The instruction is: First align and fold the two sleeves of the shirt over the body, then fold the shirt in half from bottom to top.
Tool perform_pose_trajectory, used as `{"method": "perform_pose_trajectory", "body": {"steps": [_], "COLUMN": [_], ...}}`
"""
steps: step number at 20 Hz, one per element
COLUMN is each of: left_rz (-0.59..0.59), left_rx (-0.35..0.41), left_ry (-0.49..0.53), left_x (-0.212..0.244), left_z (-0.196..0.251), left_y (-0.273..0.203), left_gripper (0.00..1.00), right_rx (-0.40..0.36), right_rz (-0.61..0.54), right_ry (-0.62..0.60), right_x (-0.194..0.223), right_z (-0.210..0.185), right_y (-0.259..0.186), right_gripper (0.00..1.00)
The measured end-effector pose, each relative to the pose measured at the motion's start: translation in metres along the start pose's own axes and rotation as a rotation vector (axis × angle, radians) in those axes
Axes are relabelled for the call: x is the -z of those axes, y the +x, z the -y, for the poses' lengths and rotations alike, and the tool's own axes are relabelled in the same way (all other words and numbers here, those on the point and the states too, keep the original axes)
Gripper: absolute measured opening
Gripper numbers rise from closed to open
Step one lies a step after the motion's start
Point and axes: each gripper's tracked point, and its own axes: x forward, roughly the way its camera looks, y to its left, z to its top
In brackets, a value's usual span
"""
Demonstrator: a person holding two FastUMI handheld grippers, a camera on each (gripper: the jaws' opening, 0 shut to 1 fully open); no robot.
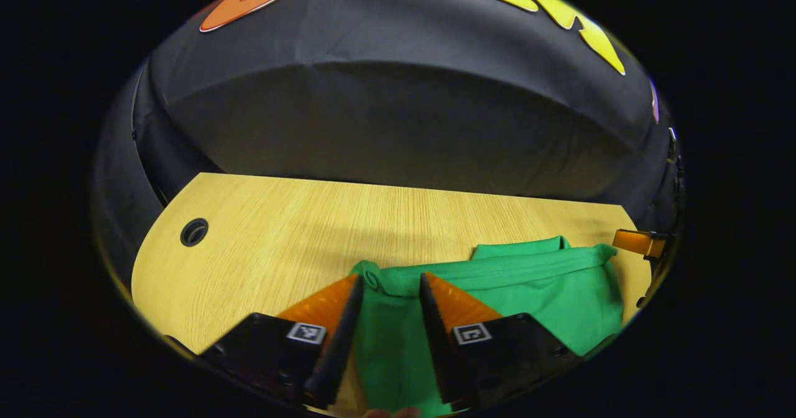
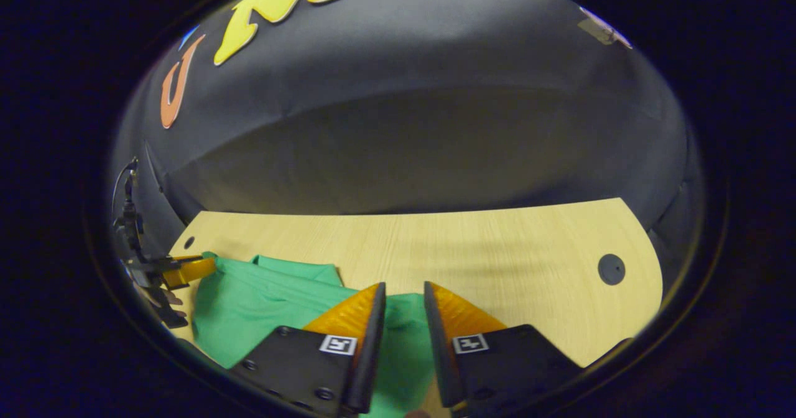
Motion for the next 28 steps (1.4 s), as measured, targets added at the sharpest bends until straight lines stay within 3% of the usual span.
{"method": "perform_pose_trajectory", "body": {"steps": [3,4,6,7,8,9,10,14,19,20,21,22,23,26,27,28], "left_rz": [0.052,0.074,0.134,0.174,0.223,0.275,0.329,0.547,0.663,0.666,0.675,0.673,0.668,0.667,0.664,0.663], "left_rx": [-0.035,-0.041,-0.038,-0.032,-0.023,-0.019,-0.018,-0.009,-0.034,-0.025,-0.029,-0.026,-0.012,-0.024,-0.022,-0.021], "left_ry": [-0.028,-0.041,-0.066,-0.076,-0.075,-0.065,-0.049,0.021,0.048,0.039,0.033,0.027,0.027,0.045,0.041,0.035], "left_x": [-0.025,-0.033,-0.058,-0.073,-0.089,-0.103,-0.119,-0.16,-0.149,-0.142,-0.135,-0.127,-0.115,-0.09,-0.083,-0.078], "left_z": [-0.003,-0.006,-0.005,-0.003,0.0,0.004,0.009,0.034,0.067,0.07,0.07,0.073,0.081,0.084,0.084,0.085], "left_y": [-0.028,-0.042,-0.08,-0.104,-0.131,-0.16,-0.192,-0.314,-0.422,-0.438,-0.454,-0.465,-0.473,-0.504,-0.507,-0.507], "left_gripper": [0.96,0.98,0.99,0.99,0.99,0.99,0.99,0.98,1.0,0.98,0.98,1.0,0.98,1.0,0.98,0.98], "right_rx": [0.062,0.077,0.101,0.103,0.101,0.097,0.091,0.08,0.102,0.099,0.099,0.1,0.104,0.102,0.103,0.105], "right_rz": [0.038,0.047,0.087,0.13,0.181,0.234,0.281,0.474,0.651,0.673,0.687,0.693,0.697,0.671,0.653,0.636], "right_ry": [0.006,0.0,-0.026,-0.04,-0.053,-0.065,-0.079,-0.148,-0.157,-0.151,-0.145,-0.141,-0.132,-0.105,-0.104,-0.105], "right_x": [-0.007,-0.008,-0.016,-0.026,-0.039,-0.051,-0.06,-0.089,-0.094,-0.09,-0.084,-0.078,-0.07,-0.044,-0.034,-0.029], "right_z": [0.009,0.01,0.007,0.001,-0.007,-0.016,-0.026,-0.063,-0.098,-0.105,-0.11,-0.112,-0.113,-0.115,-0.115,-0.113], "right_y": [-0.025,-0.037,-0.073,-0.098,-0.124,-0.153,-0.184,-0.309,-0.426,-0.446,-0.462,-0.475,-0.485,-0.496,-0.496,-0.495], "right_gripper": [0.71,0.93,0.87,0.98,0.98,0.89,0.98,0.98,0.97,0.93,0.97,0.98,0.89,0.89,0.97,0.89]}}
